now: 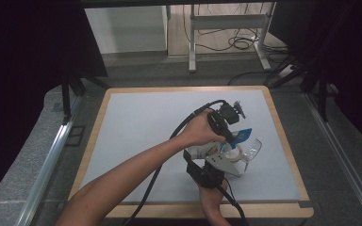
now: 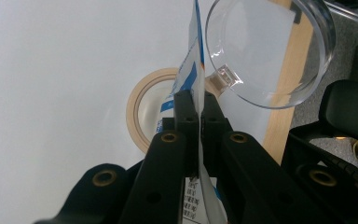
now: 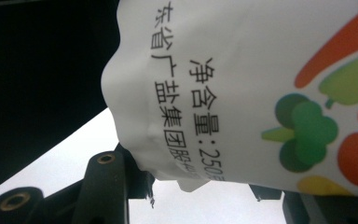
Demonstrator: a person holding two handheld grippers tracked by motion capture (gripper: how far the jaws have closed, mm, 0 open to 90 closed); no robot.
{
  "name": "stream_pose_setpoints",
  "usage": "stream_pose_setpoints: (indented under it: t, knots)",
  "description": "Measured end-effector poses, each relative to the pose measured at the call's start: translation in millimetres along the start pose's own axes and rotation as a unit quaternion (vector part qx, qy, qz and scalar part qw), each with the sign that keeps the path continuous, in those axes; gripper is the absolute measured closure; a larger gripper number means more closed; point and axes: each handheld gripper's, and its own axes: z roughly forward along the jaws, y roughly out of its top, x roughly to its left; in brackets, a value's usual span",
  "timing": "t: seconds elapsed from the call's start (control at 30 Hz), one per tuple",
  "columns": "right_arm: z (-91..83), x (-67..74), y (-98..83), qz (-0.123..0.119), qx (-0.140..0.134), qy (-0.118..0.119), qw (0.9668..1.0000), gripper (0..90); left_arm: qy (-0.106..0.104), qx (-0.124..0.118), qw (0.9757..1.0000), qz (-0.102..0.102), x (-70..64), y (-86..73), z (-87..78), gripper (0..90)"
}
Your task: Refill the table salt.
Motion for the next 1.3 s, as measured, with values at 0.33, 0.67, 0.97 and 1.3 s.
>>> stream_pose_setpoints:
  t: [0.33,0.67,0.97,1.3]
  knots:
    - [-1.0,0.4,0.6,-0.006,-0.004,-0.002,1.0,51.0,-0.001,-0.003,1.0,-0.002,-1.1,0.2,-1.2,89.8]
    - [-0.8,0.3,0.6,-0.015,-0.005,-0.004,0.9999,51.1,-0.005,-0.001,1.0,-0.001,-0.5,0.4,-1.4,89.8]
    - [1.0,2.1,-1.3,-0.017,-0.003,-0.002,0.9999,51.1,-0.002,0.007,1.0,-0.002,0.7,-0.3,-2.7,89.7]
    - [-0.6,1.3,1.2,0.008,-0.009,0.008,0.9999,51.1,-0.001,0.008,1.0,0.001,-0.4,2.8,-2.8,89.8]
